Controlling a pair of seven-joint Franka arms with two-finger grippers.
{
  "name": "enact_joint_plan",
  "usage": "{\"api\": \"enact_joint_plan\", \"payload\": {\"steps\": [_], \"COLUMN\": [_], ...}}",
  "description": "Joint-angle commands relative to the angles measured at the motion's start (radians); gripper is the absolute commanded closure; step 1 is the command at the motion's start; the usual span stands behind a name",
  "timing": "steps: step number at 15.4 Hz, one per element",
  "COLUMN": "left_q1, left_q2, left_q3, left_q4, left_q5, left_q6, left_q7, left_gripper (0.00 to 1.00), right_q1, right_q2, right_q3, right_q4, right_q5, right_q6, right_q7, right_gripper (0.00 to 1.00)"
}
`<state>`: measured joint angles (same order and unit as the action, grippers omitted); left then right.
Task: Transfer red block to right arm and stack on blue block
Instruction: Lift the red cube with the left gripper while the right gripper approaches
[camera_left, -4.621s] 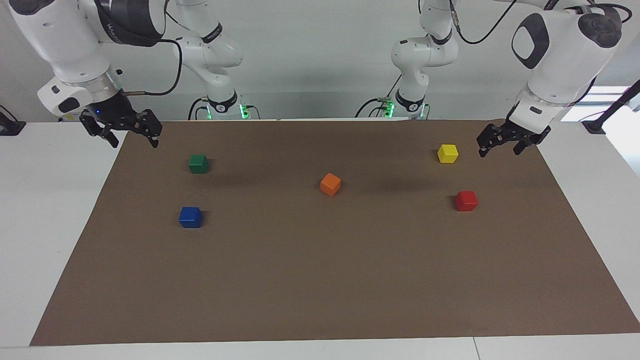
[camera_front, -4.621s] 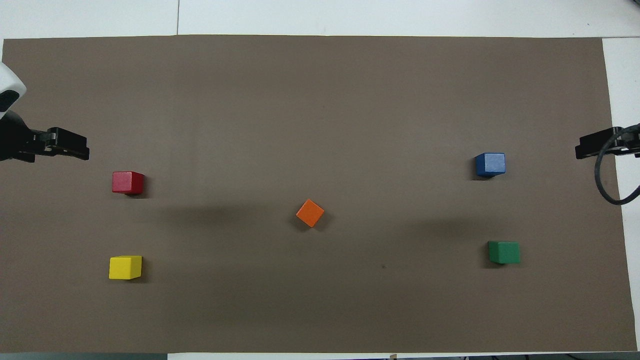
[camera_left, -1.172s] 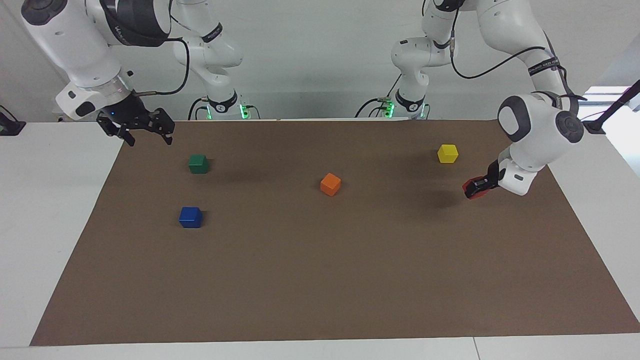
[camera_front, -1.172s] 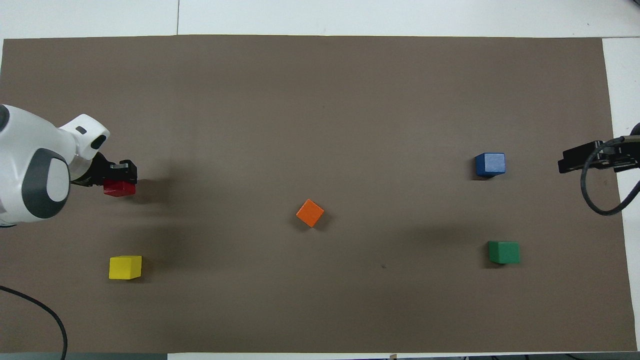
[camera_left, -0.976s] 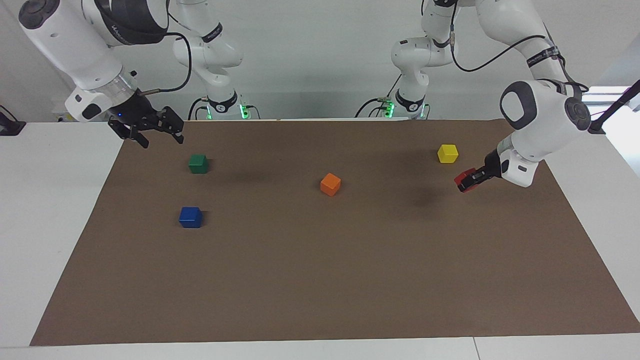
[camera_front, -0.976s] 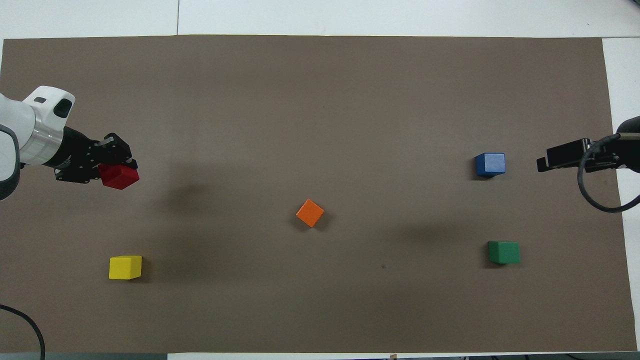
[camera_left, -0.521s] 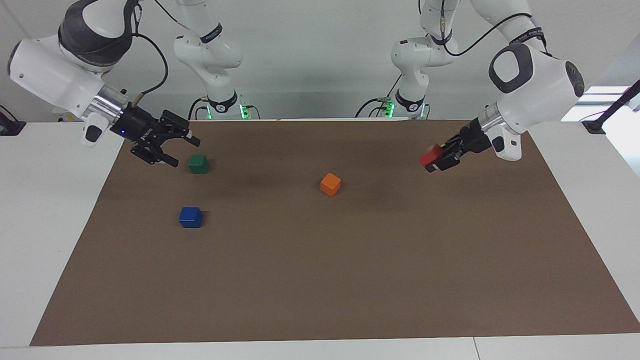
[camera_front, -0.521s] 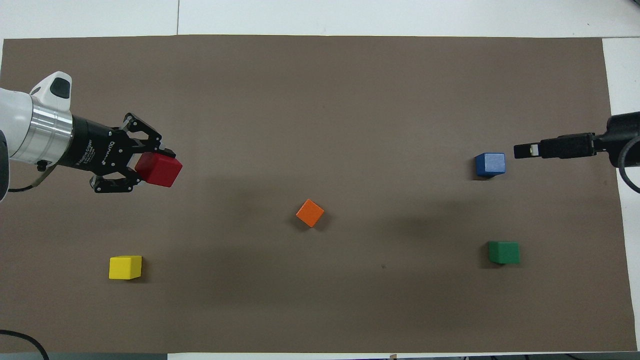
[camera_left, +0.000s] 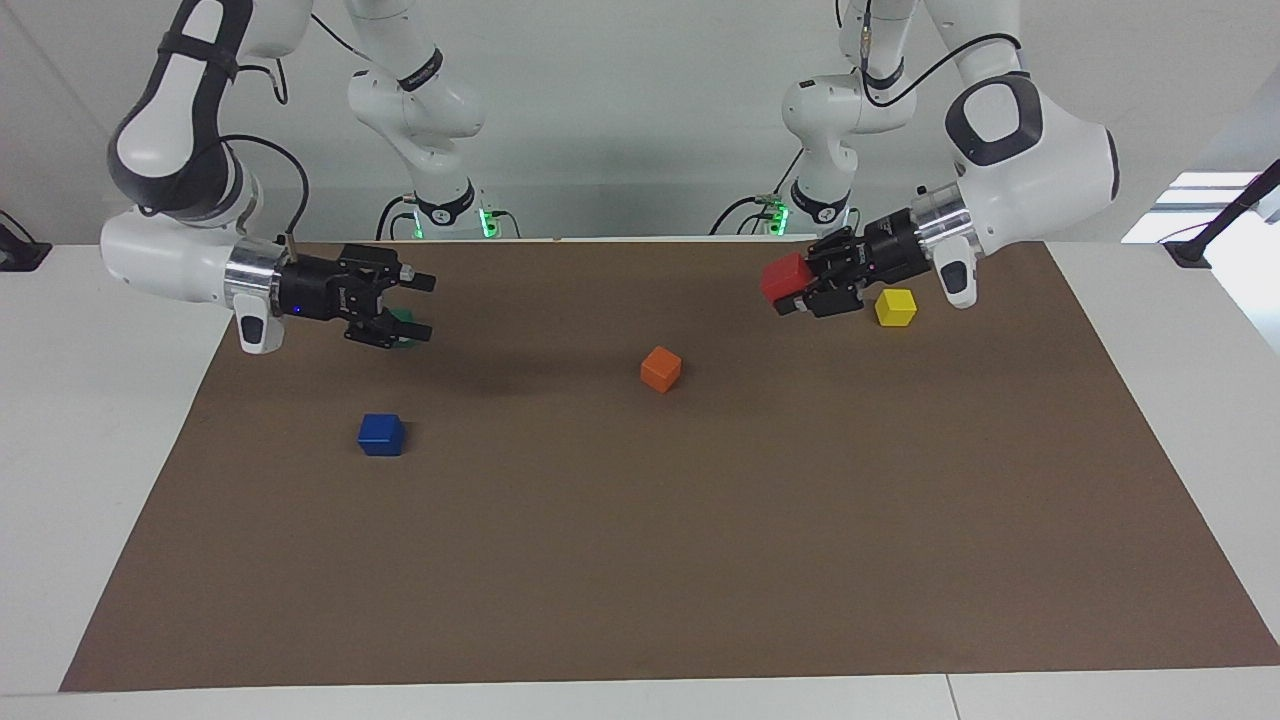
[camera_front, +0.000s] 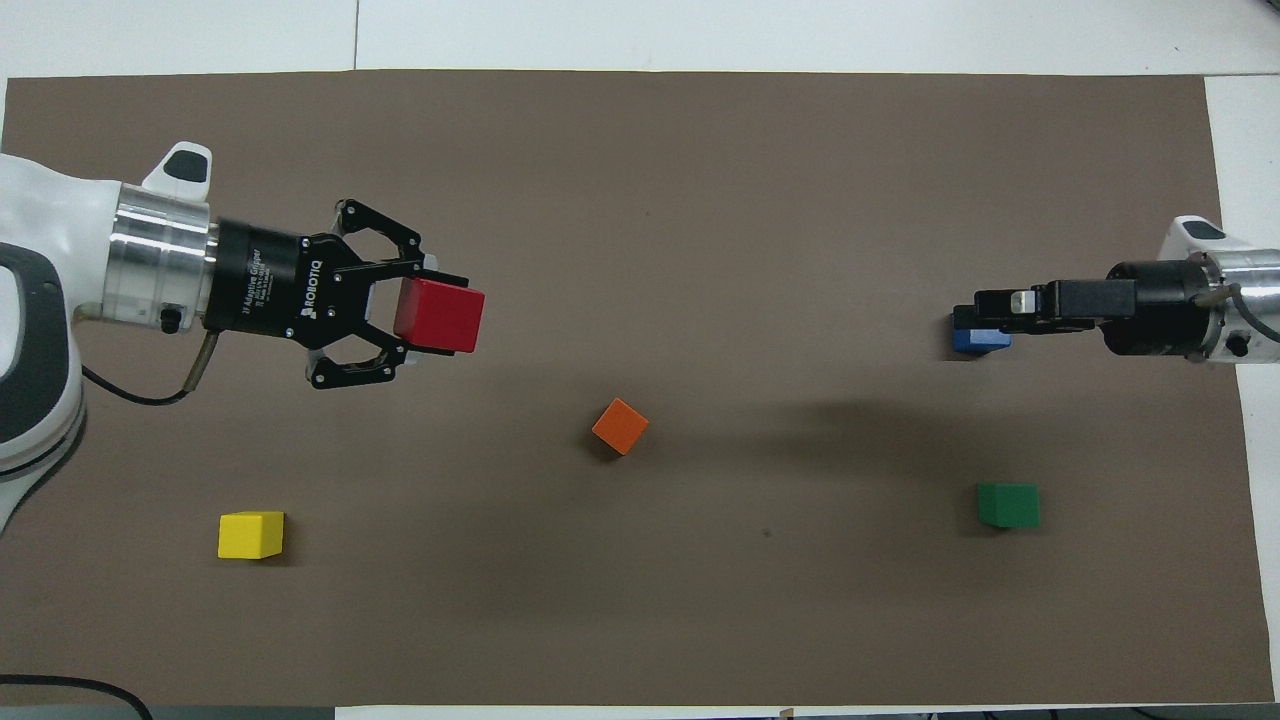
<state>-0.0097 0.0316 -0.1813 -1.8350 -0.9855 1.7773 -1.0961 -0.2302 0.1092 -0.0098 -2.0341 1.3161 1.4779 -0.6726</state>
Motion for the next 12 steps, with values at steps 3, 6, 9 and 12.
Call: {"api": "enact_joint_plan", "payload": {"steps": [3, 6, 9, 12], "left_q1": [-0.156, -0.223, -0.306, -0.396], "left_q2": [-0.073, -0.053, 0.002, 0.010], "left_q3": [0.006, 0.006, 0.006, 0.005], "left_q4": [-0.148, -0.158, -0.153, -0.148], "left_q5": [-0.215, -0.329, -0.491, -0.586], "left_q6": [0.203, 0.267, 0.365, 0.508], "left_q7": [-0.138, -0.166, -0.162, -0.162], "left_gripper": [1.00, 1.00, 1.00, 1.00], "right_q1": [-0.041, -0.031, -0.011, 0.017], "right_q2": [0.168, 0.187, 0.187, 0.205], "right_q3": [0.008, 0.010, 0.010, 0.011], "right_q4": [0.002, 0.002, -0.005, -0.012], "right_q5": [0.124, 0.160, 0.170, 0.195], "right_q6": [-0.247, -0.303, -0.312, -0.332], "right_q7": [-0.173, -0.182, -0.180, -0.180], "right_gripper": [0.00, 0.00, 0.00, 0.00]}}
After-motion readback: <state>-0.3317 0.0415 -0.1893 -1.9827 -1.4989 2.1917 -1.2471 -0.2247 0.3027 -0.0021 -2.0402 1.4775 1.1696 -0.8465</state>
